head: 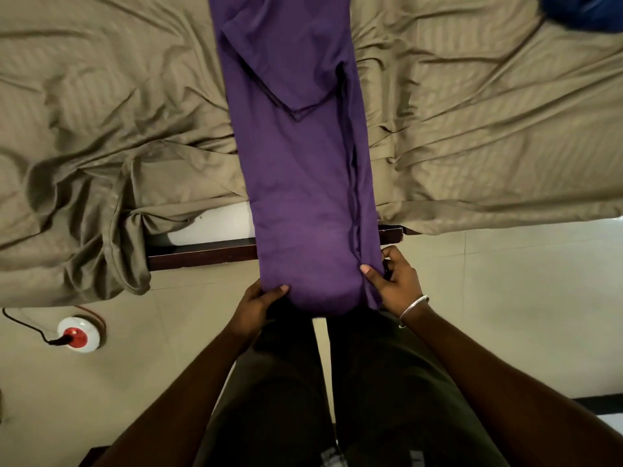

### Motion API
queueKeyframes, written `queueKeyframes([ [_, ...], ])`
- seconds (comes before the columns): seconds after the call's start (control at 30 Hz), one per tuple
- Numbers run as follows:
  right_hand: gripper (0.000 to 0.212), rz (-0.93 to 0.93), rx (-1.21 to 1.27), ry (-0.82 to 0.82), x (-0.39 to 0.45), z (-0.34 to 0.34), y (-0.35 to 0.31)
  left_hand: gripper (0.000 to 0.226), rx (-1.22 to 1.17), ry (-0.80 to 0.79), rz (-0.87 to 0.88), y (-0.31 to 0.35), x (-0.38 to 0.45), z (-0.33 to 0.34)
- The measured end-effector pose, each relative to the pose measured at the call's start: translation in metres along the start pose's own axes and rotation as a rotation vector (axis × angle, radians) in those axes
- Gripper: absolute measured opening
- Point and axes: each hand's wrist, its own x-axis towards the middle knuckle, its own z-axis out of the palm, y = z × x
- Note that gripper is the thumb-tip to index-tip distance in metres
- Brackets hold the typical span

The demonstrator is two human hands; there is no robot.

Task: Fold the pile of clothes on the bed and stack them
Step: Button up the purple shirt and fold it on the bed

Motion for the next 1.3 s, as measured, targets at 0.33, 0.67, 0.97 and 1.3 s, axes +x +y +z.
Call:
queueKeyframes([
  [0.33, 0.017, -0.261, -0.19, -0.03, -0.004, -0.009, 0.006, 0.042, 0.259, 0.222, 0.088, -0.012, 0.002, -0.007],
  [0.67, 0.035, -0.806, -0.899, -0.058, 0.005, -0.033, -0.006, 0.05, 0.242, 0.02, 0.102, -0.015, -0.013, -0.007],
  [0.97, 0.021, -1.05, -0.887, -0.094, 0.022, -0.036, 0.004, 0.021, 1.016, 0.197, 0.769, -0.016, -0.006, -0.028],
  [1.3, 0.011, -0.088, -0.1, 0.062, 0.066, -0.019, -0.049, 0.028, 0.148, 0.4, 0.346, 0.079, 0.031, 0.007],
])
